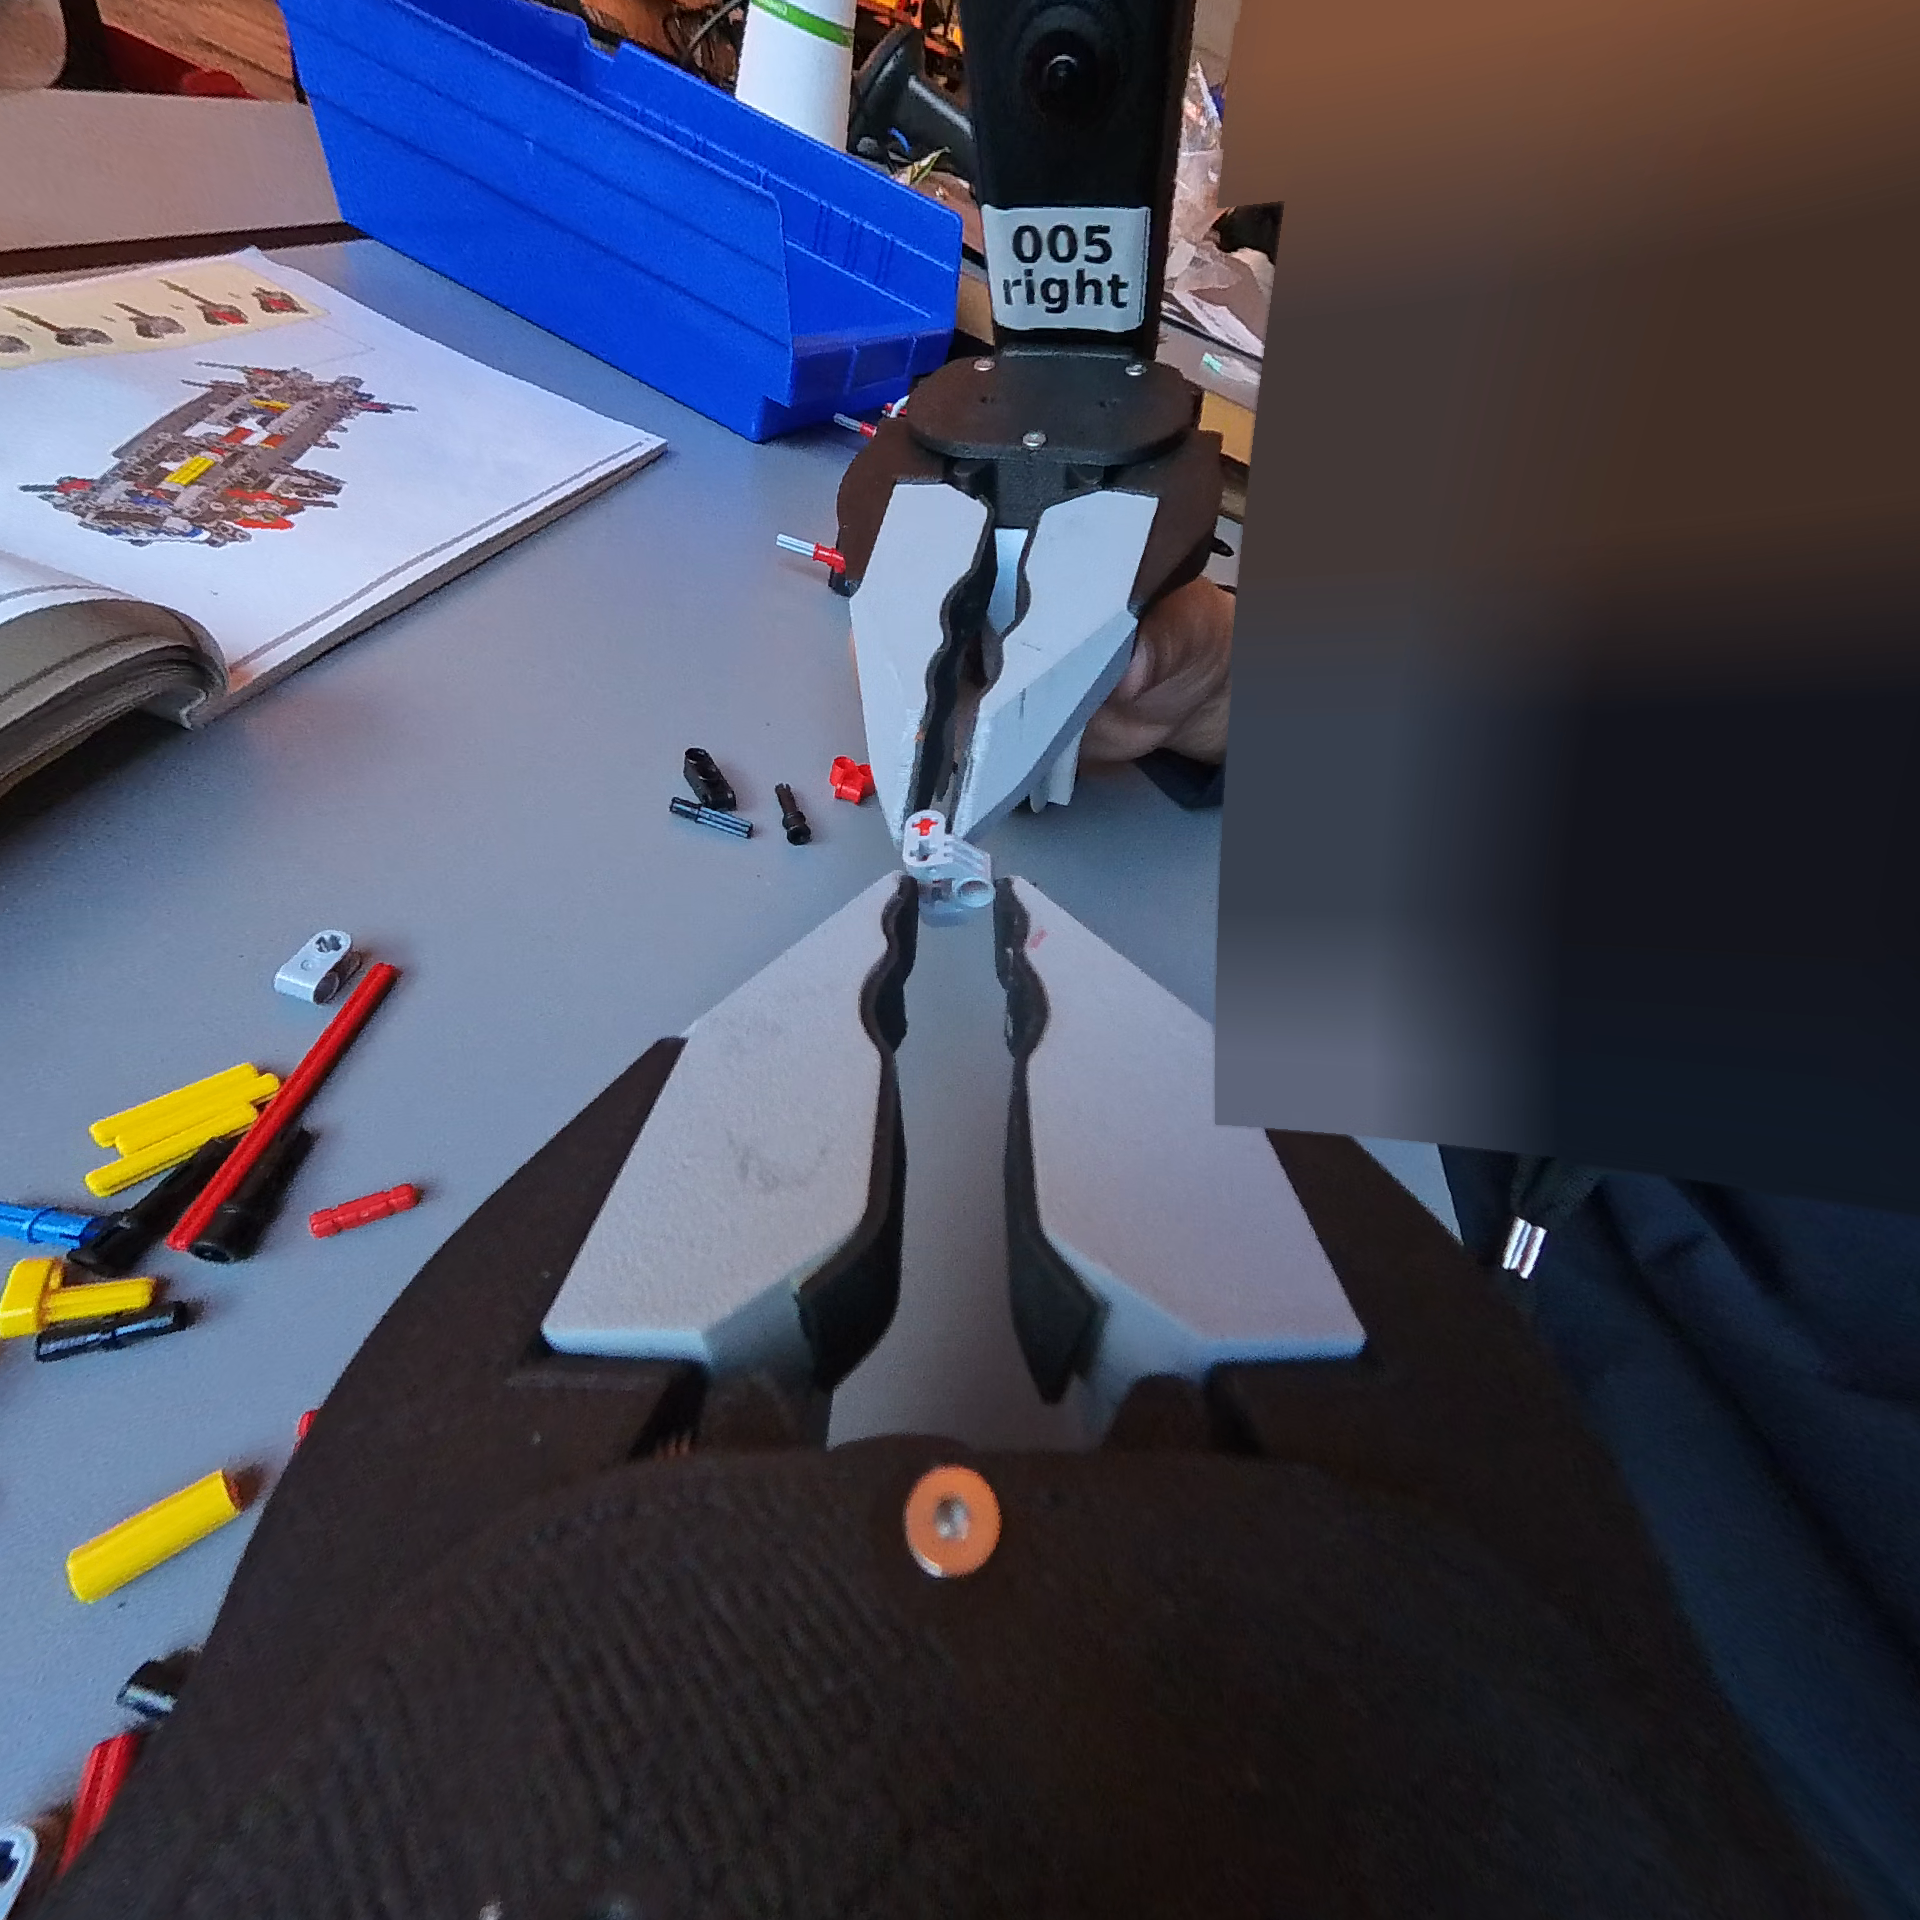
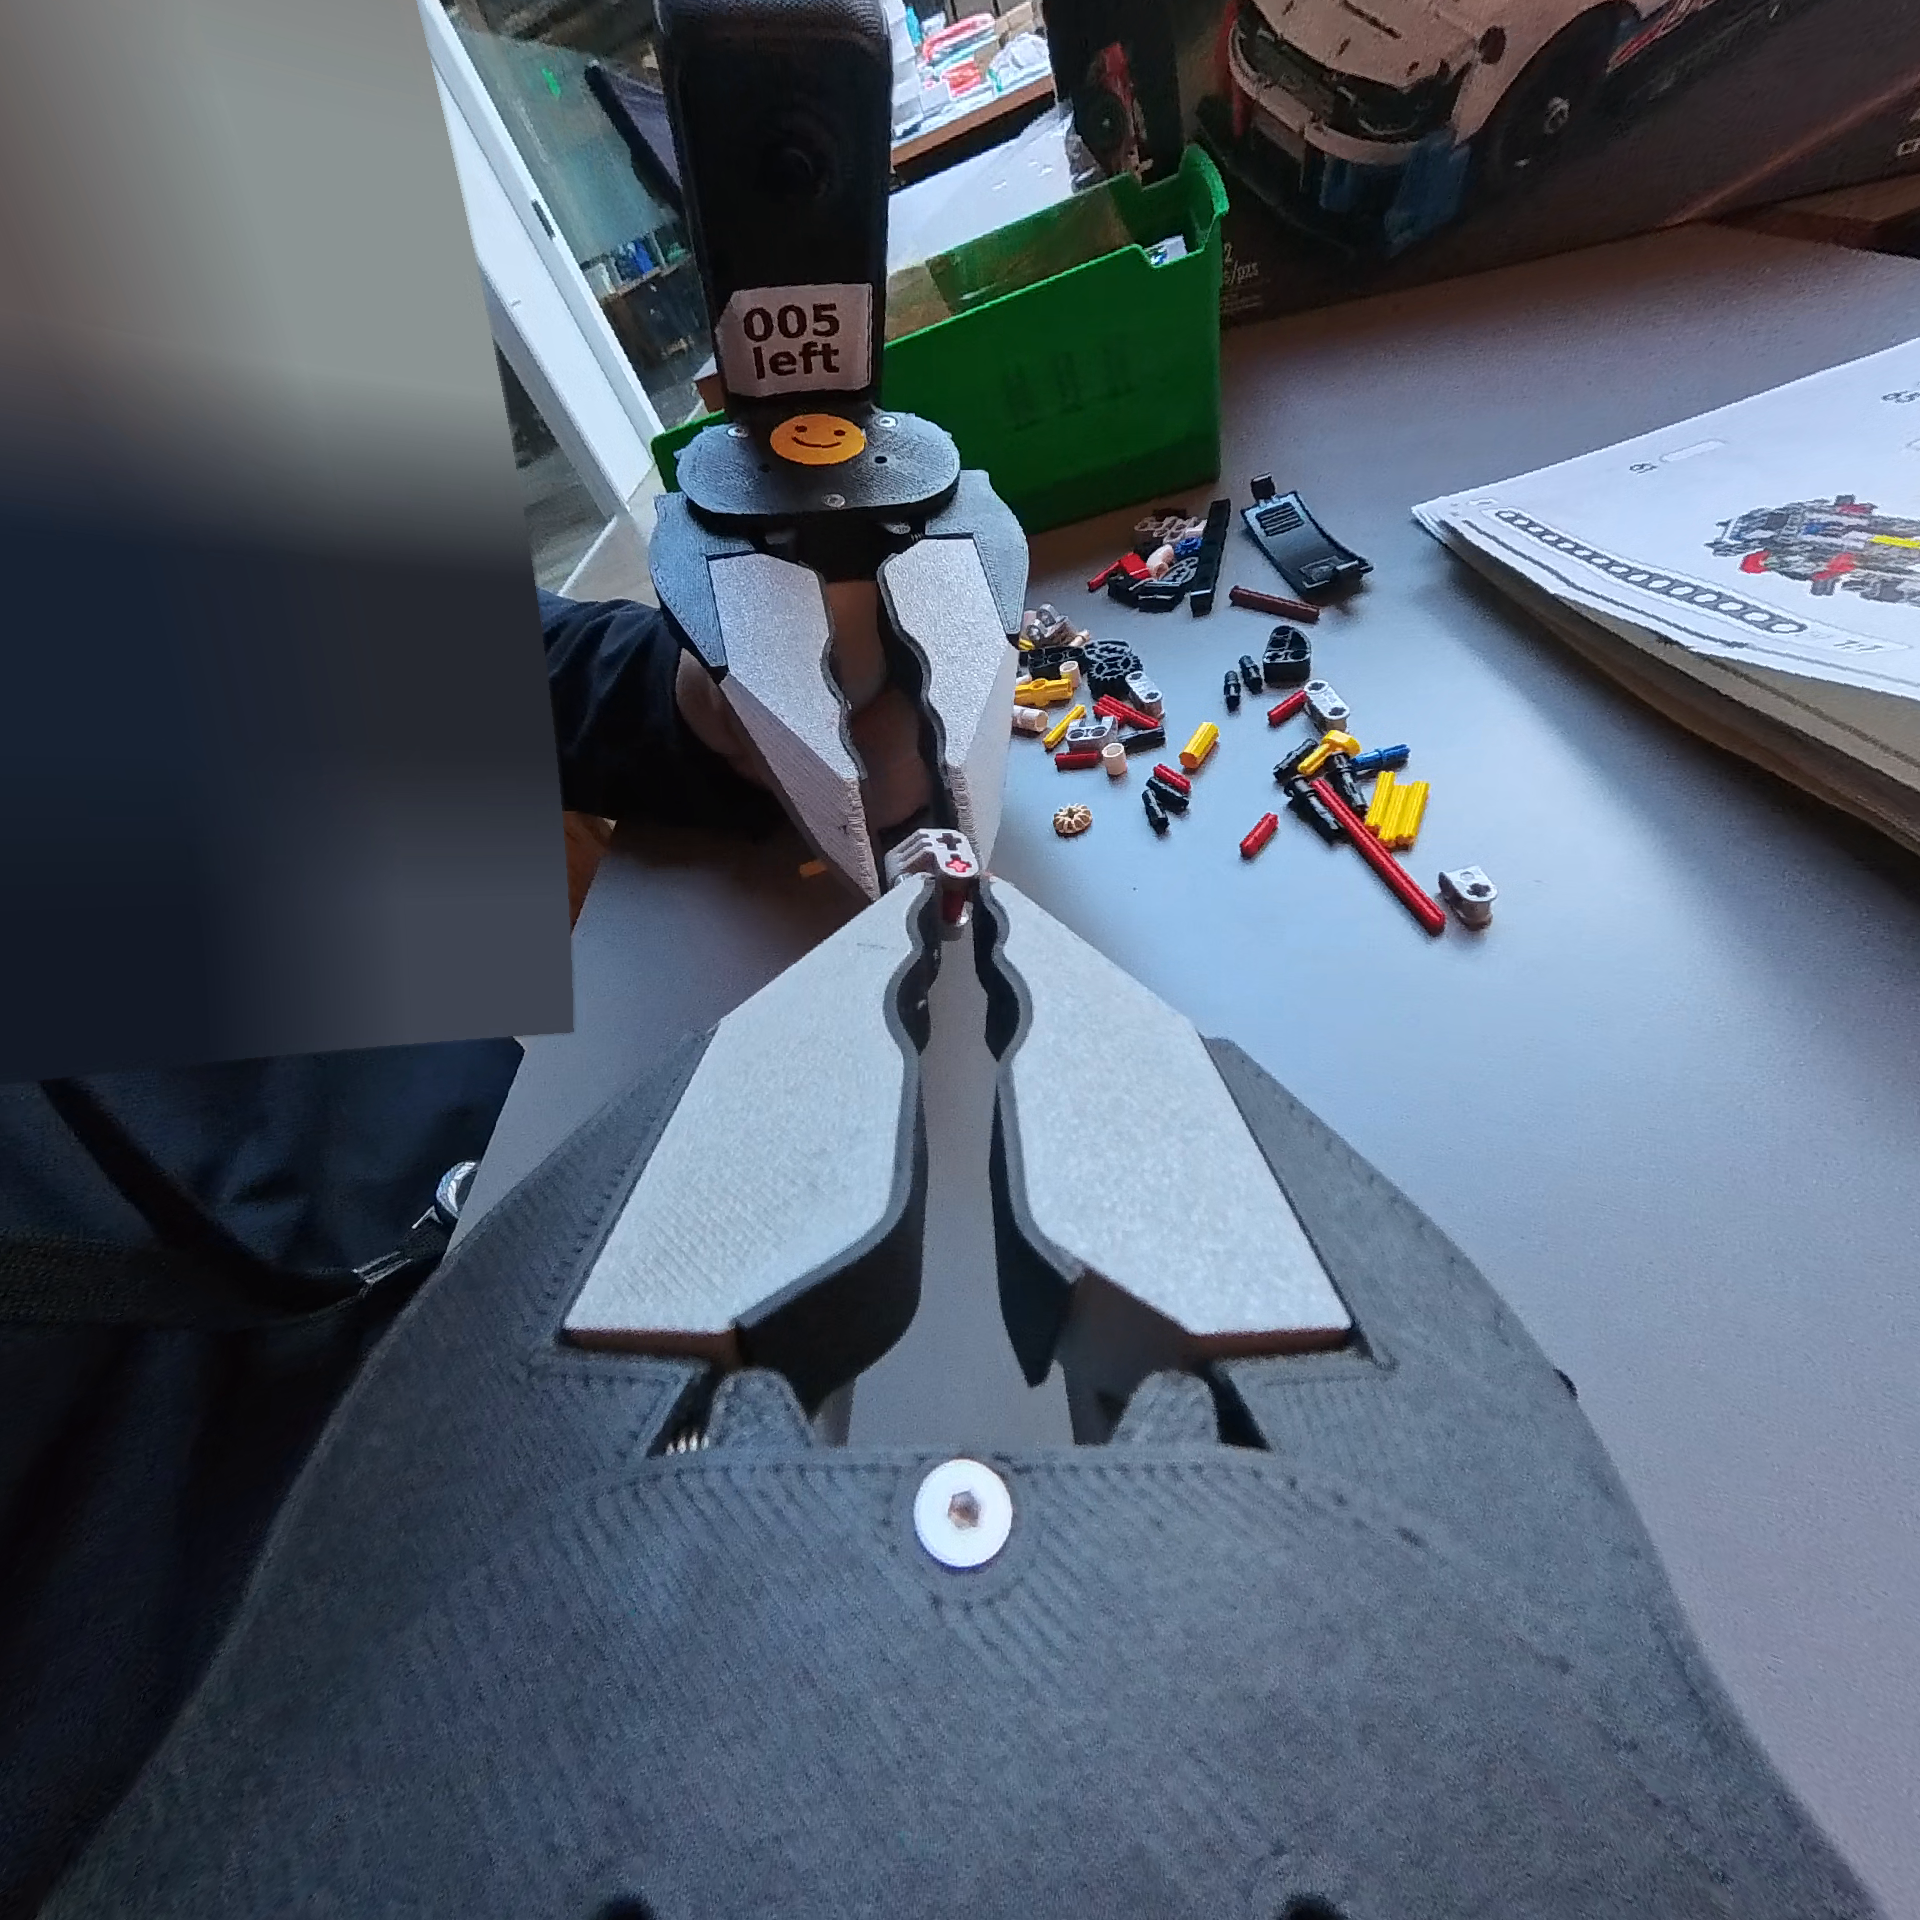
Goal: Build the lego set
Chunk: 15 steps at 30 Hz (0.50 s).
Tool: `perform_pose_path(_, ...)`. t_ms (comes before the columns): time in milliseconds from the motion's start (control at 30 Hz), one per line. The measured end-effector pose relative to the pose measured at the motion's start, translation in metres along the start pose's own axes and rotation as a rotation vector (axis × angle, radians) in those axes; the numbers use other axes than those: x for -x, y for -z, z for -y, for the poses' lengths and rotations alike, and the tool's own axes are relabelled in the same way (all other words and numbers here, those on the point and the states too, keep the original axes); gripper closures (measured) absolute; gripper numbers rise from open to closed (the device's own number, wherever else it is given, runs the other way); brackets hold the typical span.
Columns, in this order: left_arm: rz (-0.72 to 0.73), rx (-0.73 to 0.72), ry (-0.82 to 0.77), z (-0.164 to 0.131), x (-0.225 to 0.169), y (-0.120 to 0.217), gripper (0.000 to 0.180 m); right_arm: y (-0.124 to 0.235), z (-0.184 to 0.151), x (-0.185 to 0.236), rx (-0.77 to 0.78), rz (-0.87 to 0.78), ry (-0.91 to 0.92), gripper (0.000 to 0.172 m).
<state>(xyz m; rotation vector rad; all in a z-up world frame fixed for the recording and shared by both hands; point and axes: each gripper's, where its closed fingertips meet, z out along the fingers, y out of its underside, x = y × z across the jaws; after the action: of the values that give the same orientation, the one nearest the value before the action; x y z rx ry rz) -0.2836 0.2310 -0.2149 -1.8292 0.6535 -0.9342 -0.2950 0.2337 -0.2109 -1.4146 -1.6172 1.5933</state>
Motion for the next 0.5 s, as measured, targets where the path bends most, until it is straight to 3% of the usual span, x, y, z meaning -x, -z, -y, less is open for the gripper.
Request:
perform_pose_path(300, 0.032, -0.01, 0.007, 0.0013, 0.0043, 0.0008, 0.168, -0.0004, -0.0026, -0.0039, 0.018, -0.02, -0.011, 0.17)
perform_pose_path(500, 0.036, -0.037, 0.023, 0.0049, 0.0058, 0.0018, 0.166, 0.0037, 0.003, -0.0072, -0.041, 0.043, -0.167, 0.171)
